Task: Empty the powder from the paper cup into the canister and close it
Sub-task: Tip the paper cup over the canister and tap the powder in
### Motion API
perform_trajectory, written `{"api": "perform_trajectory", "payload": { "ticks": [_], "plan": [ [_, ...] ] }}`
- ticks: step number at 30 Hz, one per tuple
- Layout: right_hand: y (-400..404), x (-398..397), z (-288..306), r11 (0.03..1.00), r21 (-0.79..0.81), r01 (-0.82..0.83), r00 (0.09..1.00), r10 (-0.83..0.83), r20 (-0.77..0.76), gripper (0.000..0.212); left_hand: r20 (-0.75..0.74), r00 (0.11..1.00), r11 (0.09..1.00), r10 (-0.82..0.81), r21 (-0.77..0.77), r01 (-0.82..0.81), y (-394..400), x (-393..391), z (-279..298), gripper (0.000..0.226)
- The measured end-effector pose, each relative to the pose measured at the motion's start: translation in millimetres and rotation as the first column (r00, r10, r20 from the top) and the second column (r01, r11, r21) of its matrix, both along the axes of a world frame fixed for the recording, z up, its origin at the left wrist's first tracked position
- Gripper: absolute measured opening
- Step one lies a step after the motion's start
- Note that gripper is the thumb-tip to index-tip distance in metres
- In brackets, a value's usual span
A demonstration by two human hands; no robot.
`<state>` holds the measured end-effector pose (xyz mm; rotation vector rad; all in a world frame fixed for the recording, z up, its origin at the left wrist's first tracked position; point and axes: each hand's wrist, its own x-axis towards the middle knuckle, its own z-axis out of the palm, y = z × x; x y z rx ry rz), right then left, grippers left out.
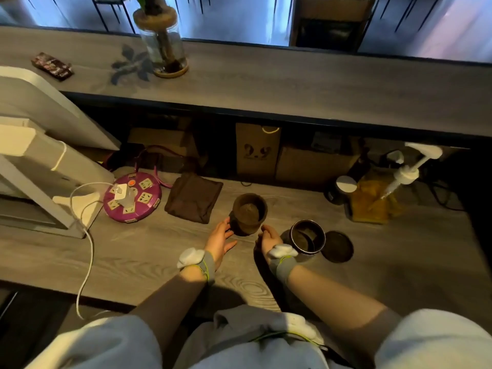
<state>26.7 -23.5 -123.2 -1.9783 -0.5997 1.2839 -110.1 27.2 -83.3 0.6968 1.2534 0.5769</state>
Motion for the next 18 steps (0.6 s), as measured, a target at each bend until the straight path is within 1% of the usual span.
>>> {"api": "perform_trajectory", "payload": {
  "ticks": [1,2,5,8,12,18],
  "plan": [
    [2,-2,-5,1.000,0.019,0.008,1.000,-0.007,-0.009,0.051,0.009,1.000,1.000,0.000,-0.011,0.000,2,3,-1,0.046],
    [3,-5,1,0.999,0.042,-0.018,1.000,0.018,-0.001,0.051,0.015,1.000,1.000,0.003,-0.019,-0.003,2,4,-2,0.046],
    [0,-13,41,0.997,0.051,-0.062,0.998,0.061,0.033,0.040,0.027,0.999,0.999,-0.018,-0.042,0.019,6,6,-7,0.048],
    [3,-11,48,0.997,0.078,-0.014,1.000,0.013,0.007,0.039,0.038,0.998,0.998,-0.055,-0.039,0.056,10,6,-7,0.047],
    [4,-11,49,0.994,0.089,0.067,0.996,-0.061,-0.071,0.042,0.039,0.993,0.994,-0.107,-0.017,0.108,12,9,-8,0.046],
    [13,-19,38,0.980,0.101,0.173,0.966,-0.149,-0.209,0.044,0.052,0.995,0.996,-0.089,0.023,0.087,14,7,-7,0.048]
  ]
}}
